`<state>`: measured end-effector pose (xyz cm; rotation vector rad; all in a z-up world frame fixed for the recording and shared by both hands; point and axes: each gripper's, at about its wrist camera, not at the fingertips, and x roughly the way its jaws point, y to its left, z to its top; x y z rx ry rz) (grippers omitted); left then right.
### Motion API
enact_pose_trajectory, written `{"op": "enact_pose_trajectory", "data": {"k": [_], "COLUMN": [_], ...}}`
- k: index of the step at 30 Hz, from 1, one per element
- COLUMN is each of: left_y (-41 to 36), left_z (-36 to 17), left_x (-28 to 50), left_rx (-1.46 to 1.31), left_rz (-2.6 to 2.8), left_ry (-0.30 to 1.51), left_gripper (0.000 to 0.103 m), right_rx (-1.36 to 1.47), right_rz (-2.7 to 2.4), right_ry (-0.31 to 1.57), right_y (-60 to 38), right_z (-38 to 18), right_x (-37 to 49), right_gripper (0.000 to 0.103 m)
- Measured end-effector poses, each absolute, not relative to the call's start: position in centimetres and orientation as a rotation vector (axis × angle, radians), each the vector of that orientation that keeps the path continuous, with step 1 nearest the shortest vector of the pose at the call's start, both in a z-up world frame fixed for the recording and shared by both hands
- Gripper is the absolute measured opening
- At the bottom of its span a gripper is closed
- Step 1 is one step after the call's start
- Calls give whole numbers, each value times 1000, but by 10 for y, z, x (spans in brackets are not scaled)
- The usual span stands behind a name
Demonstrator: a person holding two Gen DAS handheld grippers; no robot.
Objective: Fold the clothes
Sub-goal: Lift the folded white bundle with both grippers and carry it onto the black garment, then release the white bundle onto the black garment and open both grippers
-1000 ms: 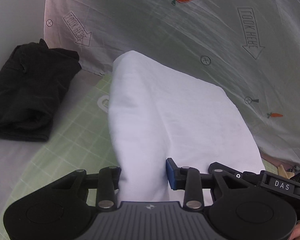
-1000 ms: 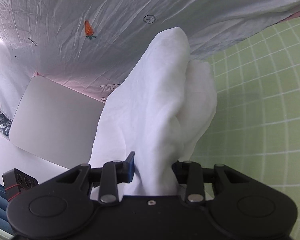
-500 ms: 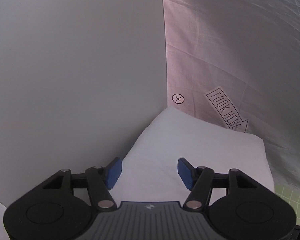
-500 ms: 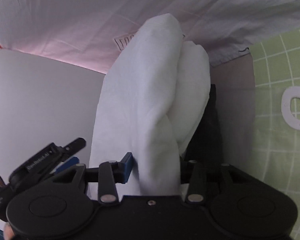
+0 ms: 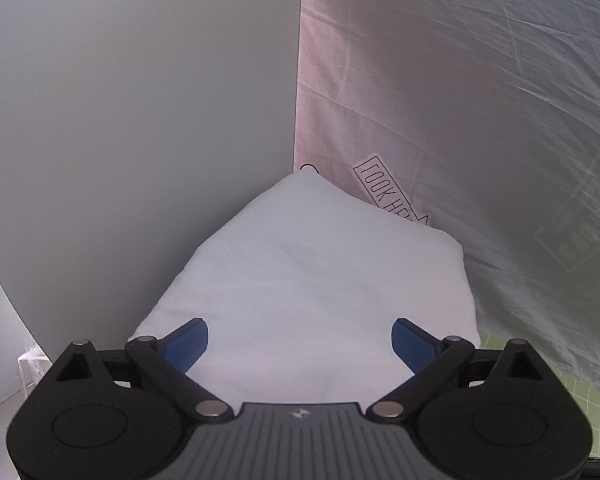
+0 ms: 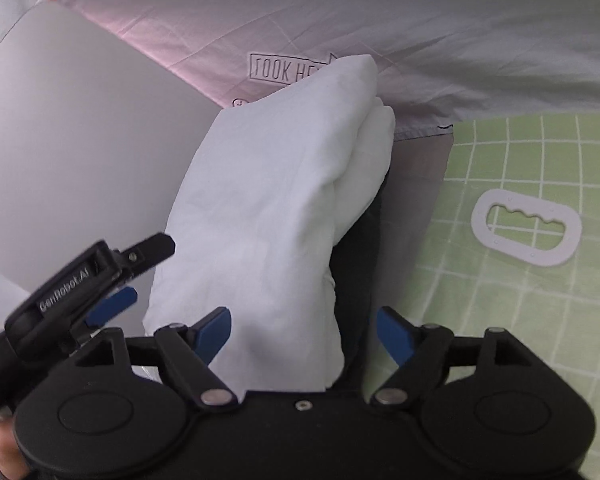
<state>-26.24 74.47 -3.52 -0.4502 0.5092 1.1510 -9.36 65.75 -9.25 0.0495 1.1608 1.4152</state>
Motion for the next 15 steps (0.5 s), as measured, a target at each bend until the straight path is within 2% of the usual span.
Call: {"op": "enact_pose_trajectory", "data": {"k": [6, 15], "left_y": [672, 537], "left_z": [-25, -9], "left_x": [-281, -280], "left_rx": [-465, -521], "left_rz": [1108, 1075], "left_ry": [515, 505], "left_gripper": [103, 103], "right_rx": [-169, -225], "right_rz": [1381, 1300], "right_ry": [928, 806], "right_y": [585, 454], "right_z": [-59, -38], "right_x": [-109, -126], "right_gripper": [100, 103]}}
